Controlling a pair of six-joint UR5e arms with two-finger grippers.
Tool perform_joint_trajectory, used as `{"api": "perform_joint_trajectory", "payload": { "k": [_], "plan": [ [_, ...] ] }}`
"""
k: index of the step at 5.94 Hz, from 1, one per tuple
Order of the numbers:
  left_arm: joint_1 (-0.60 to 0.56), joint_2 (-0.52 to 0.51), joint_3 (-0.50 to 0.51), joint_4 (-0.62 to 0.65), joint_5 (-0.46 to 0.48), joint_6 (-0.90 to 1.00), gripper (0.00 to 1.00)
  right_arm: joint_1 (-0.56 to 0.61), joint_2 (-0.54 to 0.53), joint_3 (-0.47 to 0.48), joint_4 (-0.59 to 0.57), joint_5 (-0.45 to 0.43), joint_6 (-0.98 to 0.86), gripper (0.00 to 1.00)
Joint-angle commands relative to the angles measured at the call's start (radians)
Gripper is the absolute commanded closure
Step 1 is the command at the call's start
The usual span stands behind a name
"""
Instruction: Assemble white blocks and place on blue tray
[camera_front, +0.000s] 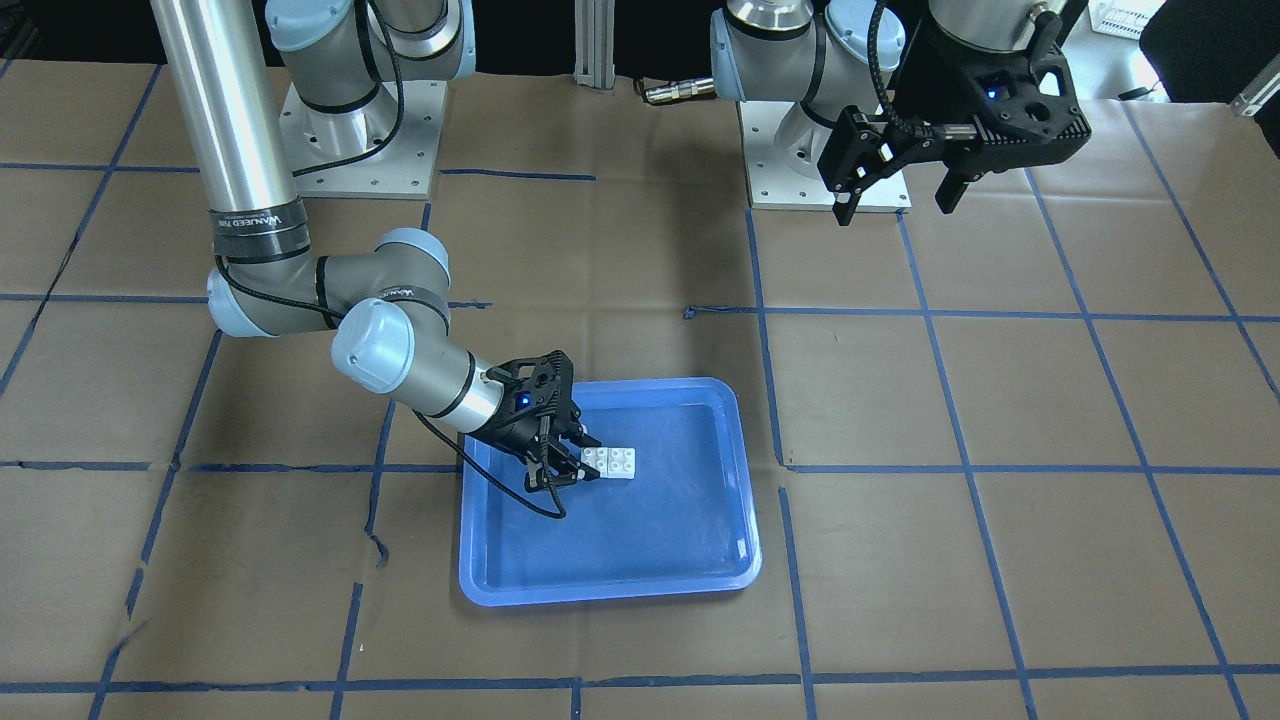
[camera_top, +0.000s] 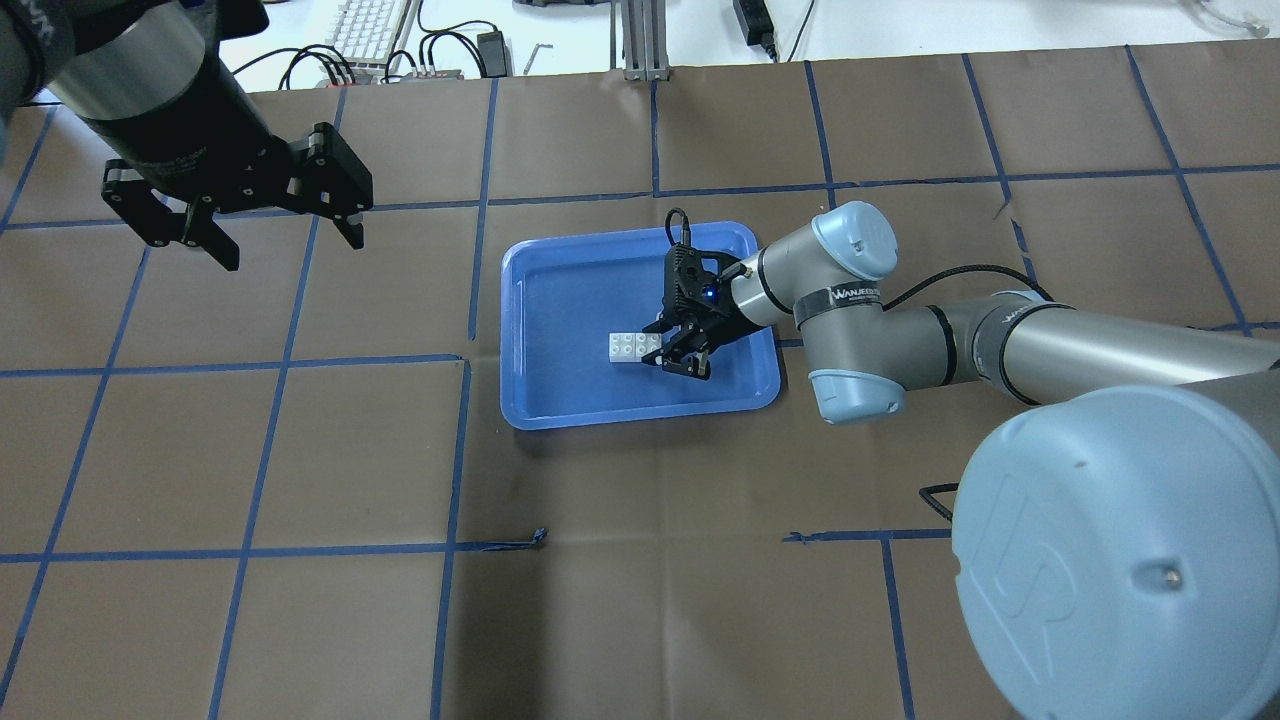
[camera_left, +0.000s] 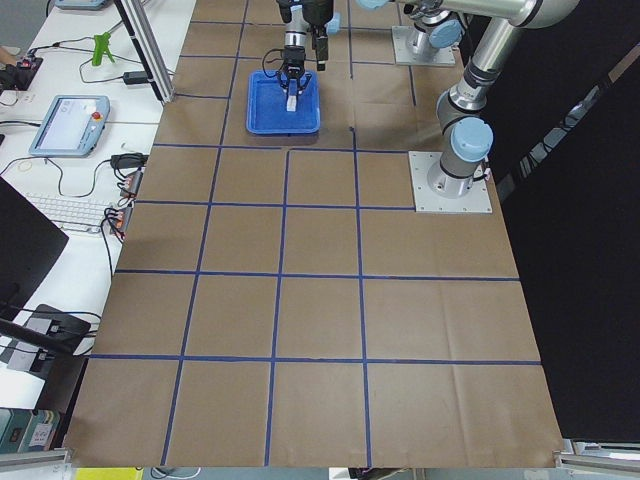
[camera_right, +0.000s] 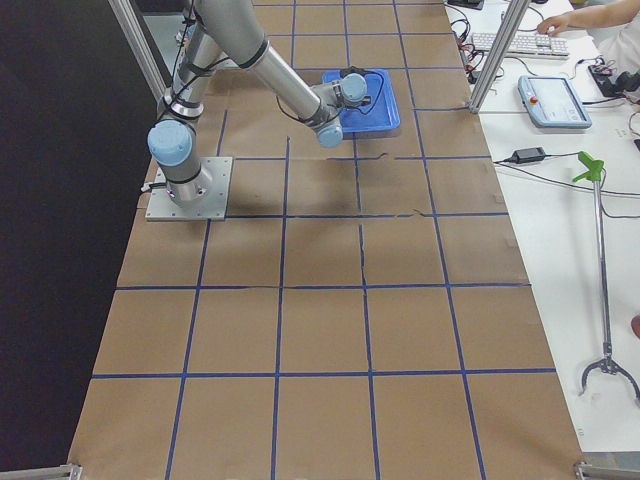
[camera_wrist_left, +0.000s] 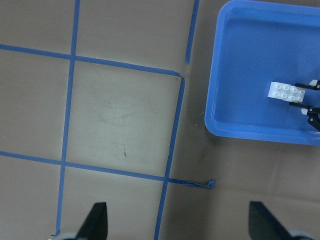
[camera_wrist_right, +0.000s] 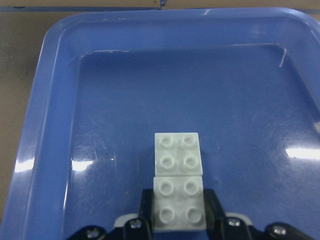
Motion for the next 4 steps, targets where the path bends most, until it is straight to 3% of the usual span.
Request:
{"api": "perform_joint_trajectory", "payload": {
  "k": [1, 2, 4],
  "plan": [
    [0.002, -0.007, -0.004, 0.039, 0.001, 0.119, 0.01, 0.000, 0.001, -0.001, -0.001, 0.004, 0.000, 0.70],
    [0.002, -0.009, -0.010, 0.046, -0.006, 0.158, 0.01, 0.000, 0.001, 0.000, 0.000, 0.004, 0.000, 0.69],
    [-0.001, -0.006, -0.040, 0.109, -0.005, 0.152, 0.01, 0.000, 0.002, 0.000, 0.000, 0.005, 0.002, 0.52]
  ]
}}
